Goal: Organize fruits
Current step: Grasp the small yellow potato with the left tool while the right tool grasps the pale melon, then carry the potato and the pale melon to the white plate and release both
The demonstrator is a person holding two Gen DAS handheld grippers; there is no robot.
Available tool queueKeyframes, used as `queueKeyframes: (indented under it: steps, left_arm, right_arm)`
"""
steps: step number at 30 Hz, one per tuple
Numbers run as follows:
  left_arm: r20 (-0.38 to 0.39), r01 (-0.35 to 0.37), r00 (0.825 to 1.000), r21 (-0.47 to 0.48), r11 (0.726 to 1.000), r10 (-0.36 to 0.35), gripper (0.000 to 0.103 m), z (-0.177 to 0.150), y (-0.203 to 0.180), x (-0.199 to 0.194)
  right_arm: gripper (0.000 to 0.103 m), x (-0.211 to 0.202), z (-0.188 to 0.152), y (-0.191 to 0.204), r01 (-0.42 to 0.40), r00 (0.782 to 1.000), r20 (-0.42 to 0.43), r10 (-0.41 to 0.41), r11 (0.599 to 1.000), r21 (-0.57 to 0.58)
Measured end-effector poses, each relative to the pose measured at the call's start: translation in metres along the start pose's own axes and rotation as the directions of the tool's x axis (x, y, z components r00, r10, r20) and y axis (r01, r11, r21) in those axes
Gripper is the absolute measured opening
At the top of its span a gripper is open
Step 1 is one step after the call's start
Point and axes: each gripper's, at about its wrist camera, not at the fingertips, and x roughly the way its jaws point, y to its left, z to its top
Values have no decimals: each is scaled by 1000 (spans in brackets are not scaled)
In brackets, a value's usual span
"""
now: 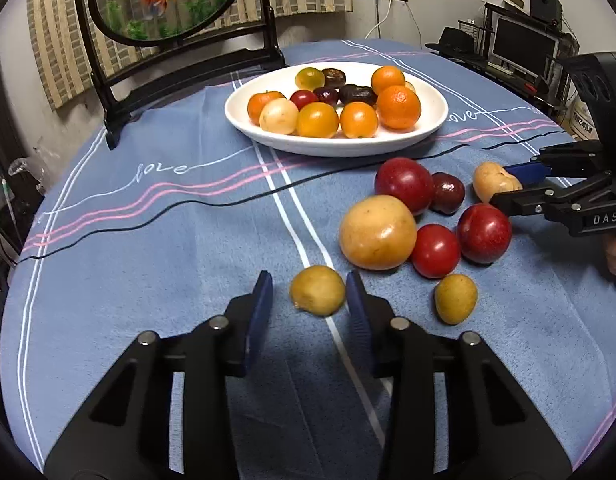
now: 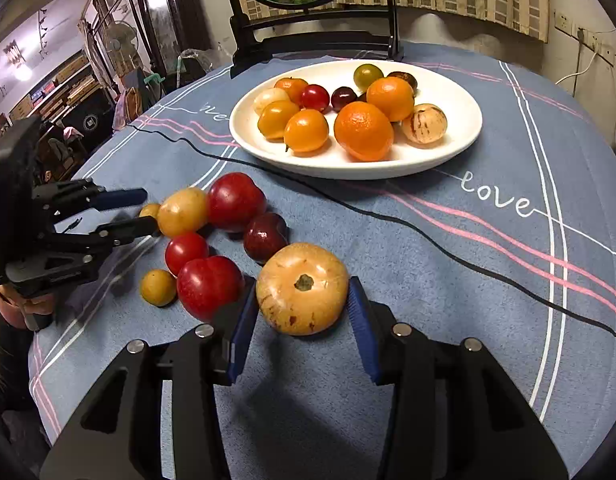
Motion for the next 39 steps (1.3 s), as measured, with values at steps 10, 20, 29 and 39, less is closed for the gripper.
queueKeyframes:
  steps: [10,20,29,39]
  left_arm:
    - [-36,-3,999,40,999,5,33,1,-9,10]
    - [-8,-42,999,39,998,42,30,1,-9,5]
    - [68,-81,995,27,996,79,30,2,-9,-12]
    - [180,45,983,-93,995,-28,30,81,9,-13]
  right_arm:
    - [45,-4,0,0,1,1000,8,-1,1000,-2]
    - [45,-8,1,-3,0,1000,29,0,1000,12]
    - [45,-10,1,0,-11,999,41,11,1000,-1]
    - [45,-21,59,-10,56,944,320,-76,996,72]
